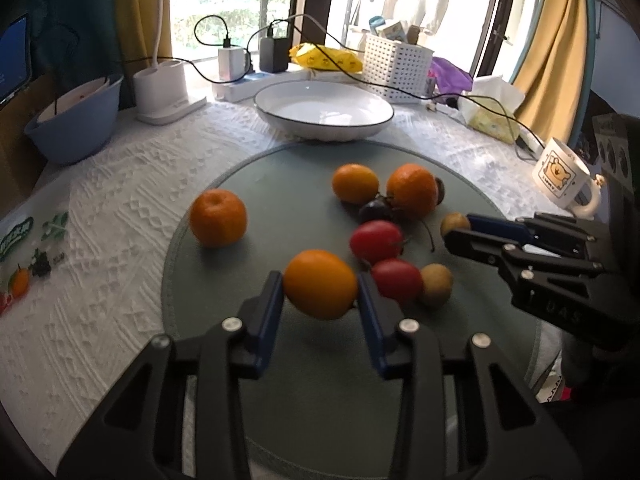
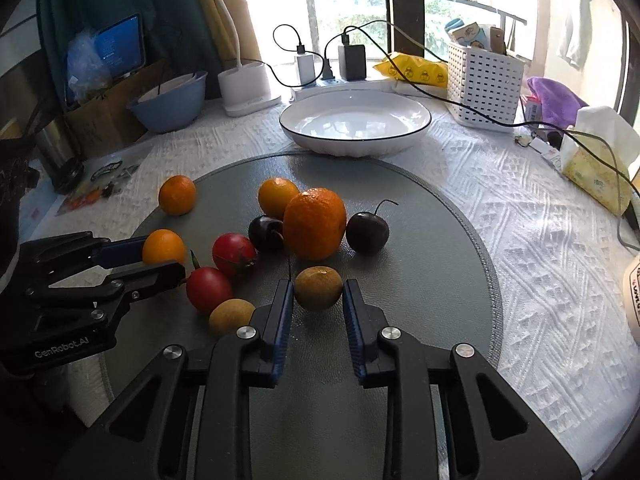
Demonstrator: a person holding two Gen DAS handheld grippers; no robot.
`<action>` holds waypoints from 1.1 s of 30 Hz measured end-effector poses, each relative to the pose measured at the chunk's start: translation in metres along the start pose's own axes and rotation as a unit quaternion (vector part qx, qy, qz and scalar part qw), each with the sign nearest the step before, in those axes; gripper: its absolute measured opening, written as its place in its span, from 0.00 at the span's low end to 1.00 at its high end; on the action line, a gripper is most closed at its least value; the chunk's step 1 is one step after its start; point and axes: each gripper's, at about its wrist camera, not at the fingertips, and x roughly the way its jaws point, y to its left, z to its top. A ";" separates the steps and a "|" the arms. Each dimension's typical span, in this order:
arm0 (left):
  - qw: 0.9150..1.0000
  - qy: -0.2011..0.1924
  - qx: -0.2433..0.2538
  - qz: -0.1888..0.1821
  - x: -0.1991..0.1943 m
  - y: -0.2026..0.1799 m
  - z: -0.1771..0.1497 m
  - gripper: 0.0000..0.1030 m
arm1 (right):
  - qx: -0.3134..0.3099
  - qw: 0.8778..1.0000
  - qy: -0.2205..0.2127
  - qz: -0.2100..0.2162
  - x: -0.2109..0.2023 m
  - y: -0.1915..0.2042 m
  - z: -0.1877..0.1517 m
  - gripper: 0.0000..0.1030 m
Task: Organize fruits
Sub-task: 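Grasp the large orange with the left gripper while the right gripper grasps a brown kiwi, then lift and carry the orange with the left gripper while the right gripper carries the kiwi to the white plate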
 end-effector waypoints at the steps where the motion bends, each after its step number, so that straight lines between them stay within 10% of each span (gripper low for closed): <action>1: 1.000 -0.003 0.000 0.000 -0.002 -0.001 0.000 0.37 | 0.000 1.000 -0.003 -0.001 -0.002 0.000 0.000 0.27; 33: 0.996 -0.088 0.031 -0.008 -0.054 -0.010 0.052 0.37 | -0.018 0.996 -0.082 -0.022 -0.055 0.005 0.042 0.26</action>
